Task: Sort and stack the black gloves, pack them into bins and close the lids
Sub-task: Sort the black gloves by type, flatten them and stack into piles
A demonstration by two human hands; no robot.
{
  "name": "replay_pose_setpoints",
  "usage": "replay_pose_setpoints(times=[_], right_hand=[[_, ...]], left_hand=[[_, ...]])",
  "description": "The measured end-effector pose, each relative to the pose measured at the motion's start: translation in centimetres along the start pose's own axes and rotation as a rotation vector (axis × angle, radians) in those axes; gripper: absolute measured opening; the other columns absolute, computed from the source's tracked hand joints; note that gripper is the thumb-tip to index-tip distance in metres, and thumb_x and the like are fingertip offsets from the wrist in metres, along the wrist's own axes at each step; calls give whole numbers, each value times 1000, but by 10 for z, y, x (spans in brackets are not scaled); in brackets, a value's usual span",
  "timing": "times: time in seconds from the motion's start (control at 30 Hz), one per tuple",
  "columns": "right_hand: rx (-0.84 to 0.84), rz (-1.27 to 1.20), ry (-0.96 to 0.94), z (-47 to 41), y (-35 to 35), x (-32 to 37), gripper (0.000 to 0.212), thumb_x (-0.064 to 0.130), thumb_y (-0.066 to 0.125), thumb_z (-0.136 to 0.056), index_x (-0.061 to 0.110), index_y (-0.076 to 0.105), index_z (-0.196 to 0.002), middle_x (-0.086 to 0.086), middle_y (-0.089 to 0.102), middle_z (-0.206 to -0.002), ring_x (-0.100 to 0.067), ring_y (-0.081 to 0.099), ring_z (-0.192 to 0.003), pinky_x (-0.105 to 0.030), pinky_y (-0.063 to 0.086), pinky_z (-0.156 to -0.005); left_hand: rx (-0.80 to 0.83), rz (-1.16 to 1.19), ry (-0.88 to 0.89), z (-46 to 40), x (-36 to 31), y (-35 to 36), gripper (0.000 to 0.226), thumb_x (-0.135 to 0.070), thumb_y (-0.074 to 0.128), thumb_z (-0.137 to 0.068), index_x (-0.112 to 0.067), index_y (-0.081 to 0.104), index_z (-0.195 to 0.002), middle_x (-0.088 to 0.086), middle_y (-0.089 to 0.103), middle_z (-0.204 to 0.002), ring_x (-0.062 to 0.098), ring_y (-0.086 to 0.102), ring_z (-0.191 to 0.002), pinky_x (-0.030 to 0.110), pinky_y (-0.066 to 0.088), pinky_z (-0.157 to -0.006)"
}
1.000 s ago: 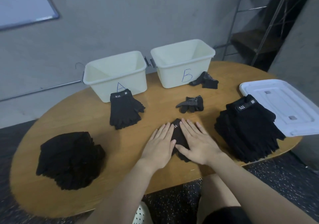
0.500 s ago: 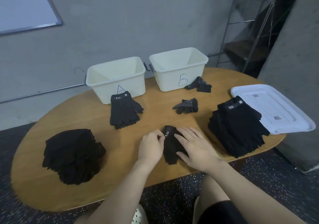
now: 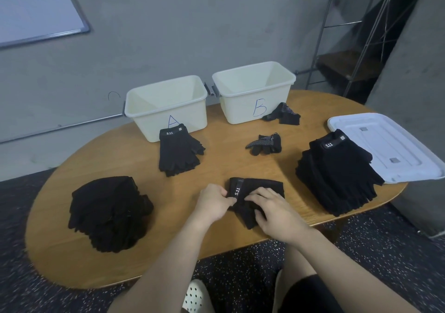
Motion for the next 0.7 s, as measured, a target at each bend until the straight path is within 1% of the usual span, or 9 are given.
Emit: replay_pose_setpoints(times=[0.1,0.2,0.27,0.33,0.4,0.47,0.57,0.63,0.7], right_hand=[[46,-19,71,1,-7,12,57,23,53,-97,17,42,-153,3,53,-140,-17,47,-133,-34,35,-117],[78,45,125,4,-9,27,74,48,52,-97,16,28,-159,-2,49,-150,-22,45,-139,-33,26,-122],[50,99,162,4,-7,35,90,64,54,-92,16,20,-160,-2,49,-149,-23,49,-136,-36,31,-120],[-26,86,212,1,-4,42,100,67,59,-88,17,13,-161,-3,54,-143,-24,57,-127,-38,42,-111],[-141,29,246,-1,-3,49,97,59,66,-89,18,15,-160,-3,59,-132,-24,64,-113,-36,49,-99],[-237,-8,254,0,-5,54,88,46,72,-89,18,23,-157,-3,63,-126,-25,68,-103,-36,51,-88],[-323,32,202,2,-6,60,79,30,78,-85,15,36,-151,-6,65,-125,-28,70,-97,-38,55,-82],[-409,90,134,3,-10,65,72,21,82,-79,12,48,-142,-6,71,-115,-28,72,-84,-37,57,-71],[-486,132,77,4,-14,71,66,11,84,-75,10,57,-135,-4,74,-105,-26,71,-72,-32,54,-61]], left_hand=[[12,-25,22,8,0,0,17,-34,73,-95,-17,70,-93,-2,71,-94,14,63,-81,25,48,-70],[42,14,61,16,-4,-5,13,-32,72,-96,-22,66,-88,-5,71,-92,13,65,-85,29,51,-76],[77,154,71,22,-7,-9,11,-29,72,-95,-19,69,-95,-2,75,-94,16,70,-87,34,56,-84],[97,288,67,29,-10,-13,13,-25,71,-95,-15,67,-101,-1,76,-92,12,71,-80,28,55,-74],[100,370,67,37,-12,-14,15,-22,71,-95,-11,65,-105,-2,75,-89,6,68,-72,20,49,-63],[94,435,77,45,-15,-16,13,-18,70,-96,-9,64,-102,-3,74,-84,3,65,-66,15,47,-58],[59,487,100,54,-16,-24,11,-20,70,-96,-12,62,-96,-6,74,-79,6,65,-69,18,47,-62],[35,529,102,58,-18,-31,13,-21,71,-95,-13,62,-94,-9,73,-75,7,64,-70,21,48,-65],[19,562,113,63,-22,-36,14,-22,72,-95,-13,62,-92,-9,72,-74,5,64,-67,20,49,-64]])
Point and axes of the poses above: each hand's wrist, its own z-axis away from the middle knuckle, its own y-axis out of the palm, x = y × z, the point moved 3 cm from there along -z, towards the middle knuckle
